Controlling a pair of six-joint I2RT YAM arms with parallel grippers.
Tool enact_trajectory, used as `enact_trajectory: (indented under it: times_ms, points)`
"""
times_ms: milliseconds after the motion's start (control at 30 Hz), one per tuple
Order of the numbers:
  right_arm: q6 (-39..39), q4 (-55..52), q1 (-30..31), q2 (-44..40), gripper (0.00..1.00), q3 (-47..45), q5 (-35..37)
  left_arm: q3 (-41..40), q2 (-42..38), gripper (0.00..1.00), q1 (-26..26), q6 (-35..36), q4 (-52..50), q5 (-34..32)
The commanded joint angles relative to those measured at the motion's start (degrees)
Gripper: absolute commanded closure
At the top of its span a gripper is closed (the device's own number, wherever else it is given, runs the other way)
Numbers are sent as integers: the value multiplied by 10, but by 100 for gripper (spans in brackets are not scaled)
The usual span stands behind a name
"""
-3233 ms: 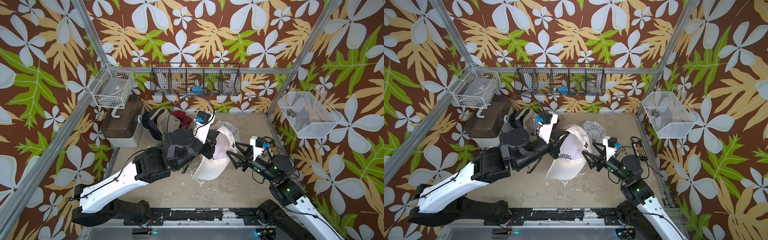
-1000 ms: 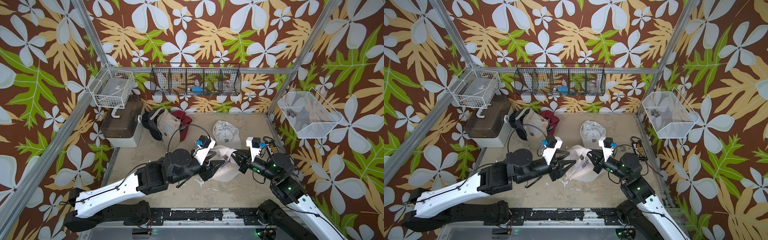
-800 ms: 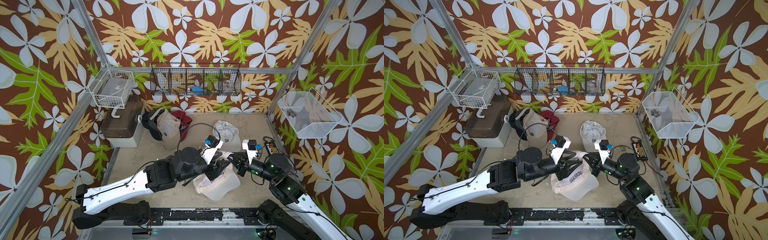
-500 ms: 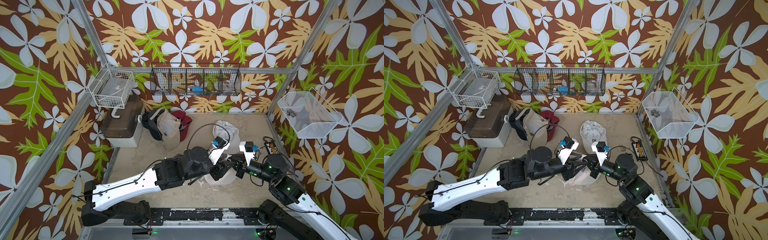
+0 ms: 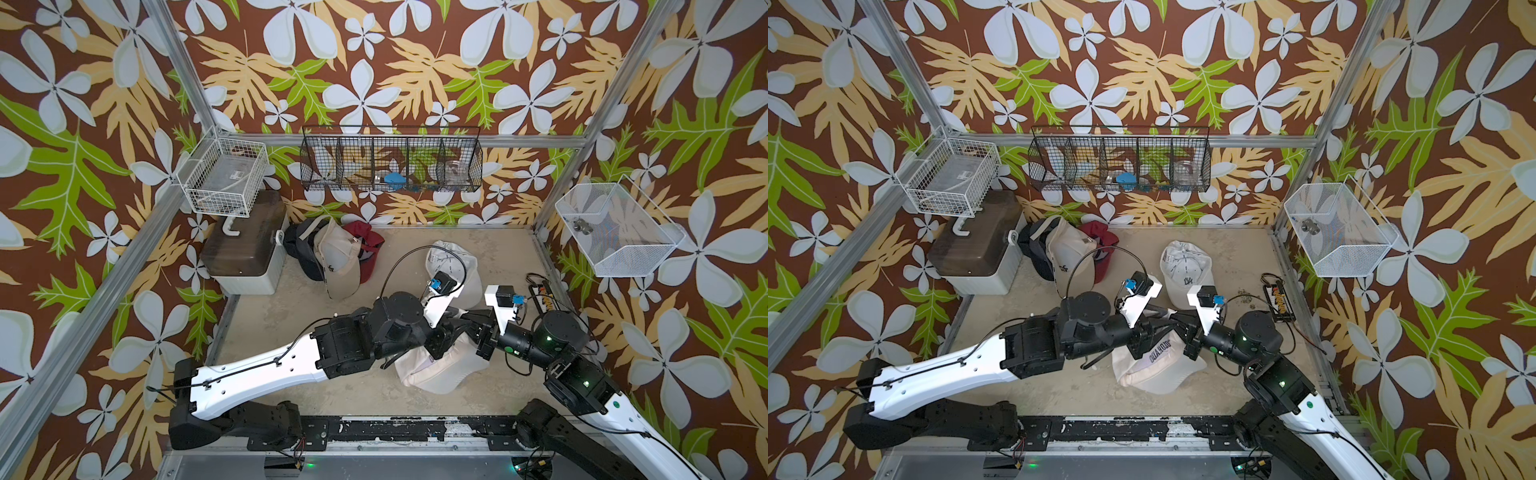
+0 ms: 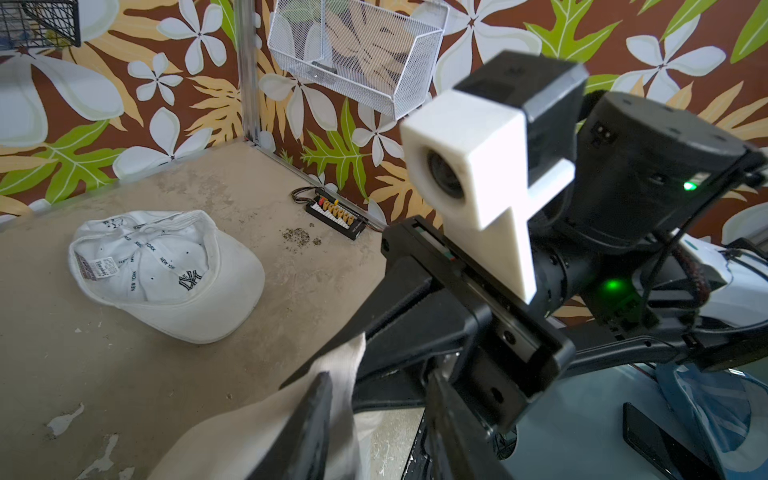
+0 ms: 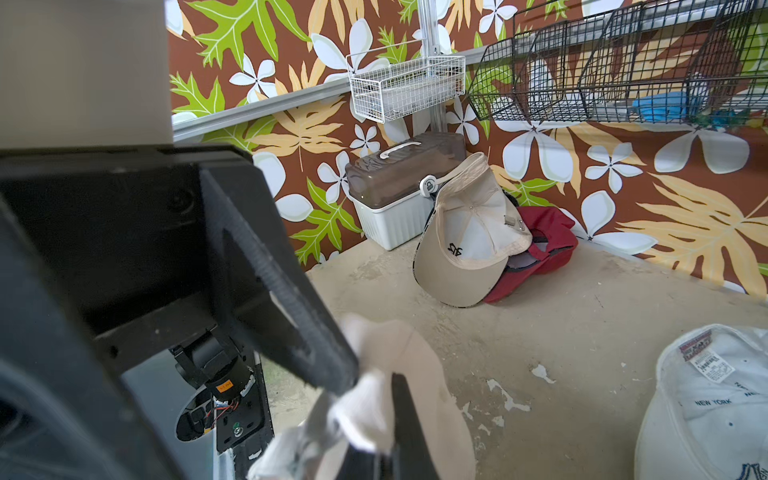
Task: Open the adjustable buckle of the baseball cap
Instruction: Open the adjustable buckle on the baseball cap.
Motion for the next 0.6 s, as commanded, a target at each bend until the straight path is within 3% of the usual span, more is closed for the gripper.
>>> enact_trajectory:
  times_ms: [0,567]
  points:
    - [-4,9,1,-3,100,5,-8,7,-11,59,1,12,4,-34]
    - [4,15,8,2,100,13,-11,19,23,58,1,16,-12,-18]
